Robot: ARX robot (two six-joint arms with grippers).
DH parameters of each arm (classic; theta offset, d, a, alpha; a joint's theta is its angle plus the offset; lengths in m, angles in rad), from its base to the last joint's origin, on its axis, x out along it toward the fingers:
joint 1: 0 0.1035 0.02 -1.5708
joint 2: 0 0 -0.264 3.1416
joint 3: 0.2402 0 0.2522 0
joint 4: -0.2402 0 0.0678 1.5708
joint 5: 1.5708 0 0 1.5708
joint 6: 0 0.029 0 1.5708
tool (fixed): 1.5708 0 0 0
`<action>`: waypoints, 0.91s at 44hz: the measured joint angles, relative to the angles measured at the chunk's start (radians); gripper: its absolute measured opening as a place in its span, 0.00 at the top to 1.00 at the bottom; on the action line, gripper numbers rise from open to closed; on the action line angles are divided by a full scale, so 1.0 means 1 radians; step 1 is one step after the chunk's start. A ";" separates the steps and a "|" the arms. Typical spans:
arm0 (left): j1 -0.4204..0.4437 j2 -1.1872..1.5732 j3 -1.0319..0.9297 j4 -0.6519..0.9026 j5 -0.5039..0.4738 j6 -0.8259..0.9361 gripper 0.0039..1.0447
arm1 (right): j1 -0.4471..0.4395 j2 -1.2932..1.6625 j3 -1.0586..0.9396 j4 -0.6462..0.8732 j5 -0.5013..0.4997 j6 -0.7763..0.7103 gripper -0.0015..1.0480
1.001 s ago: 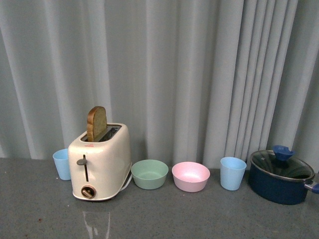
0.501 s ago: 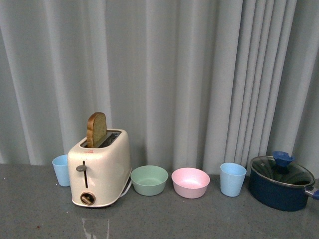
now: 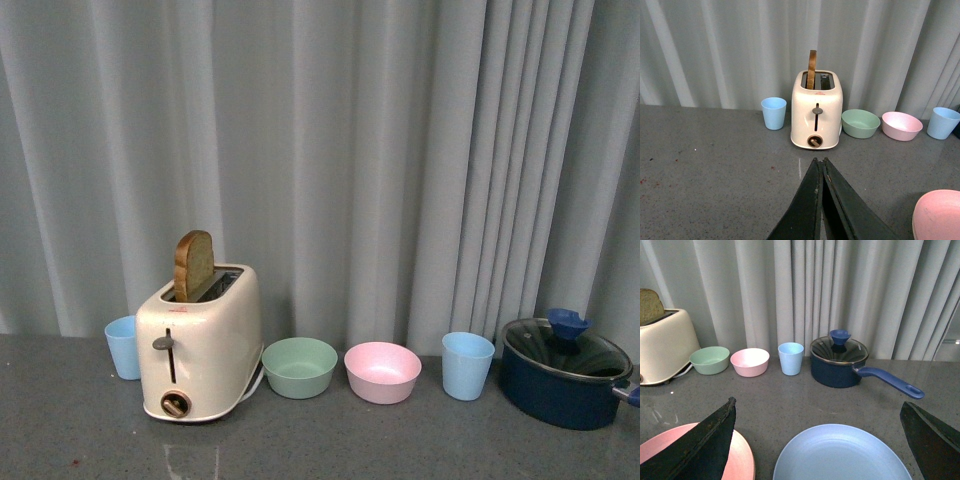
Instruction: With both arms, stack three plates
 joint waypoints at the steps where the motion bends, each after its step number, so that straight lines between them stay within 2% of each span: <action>1: 0.000 -0.006 0.000 -0.005 0.000 0.000 0.97 | 0.000 0.000 0.000 0.000 0.000 0.000 0.07; 10: 0.000 -0.062 0.000 -0.063 0.000 0.000 0.97 | 0.000 0.000 0.000 0.000 0.000 0.000 0.07; 13: 0.000 -0.162 0.000 -0.196 0.002 0.000 0.97 | 0.000 0.000 0.000 0.000 0.000 0.000 0.07; 15: 0.000 -0.215 0.000 -0.233 0.000 0.000 0.97 | 0.000 0.000 0.000 0.000 0.000 0.000 0.07; 31: 0.000 -0.232 0.000 -0.239 0.000 0.000 0.97 | 0.000 0.000 0.000 0.000 0.000 0.000 0.07; 40: 0.000 -0.232 0.000 -0.239 0.000 -0.001 0.67 | 0.000 0.000 0.000 0.000 0.000 0.000 0.07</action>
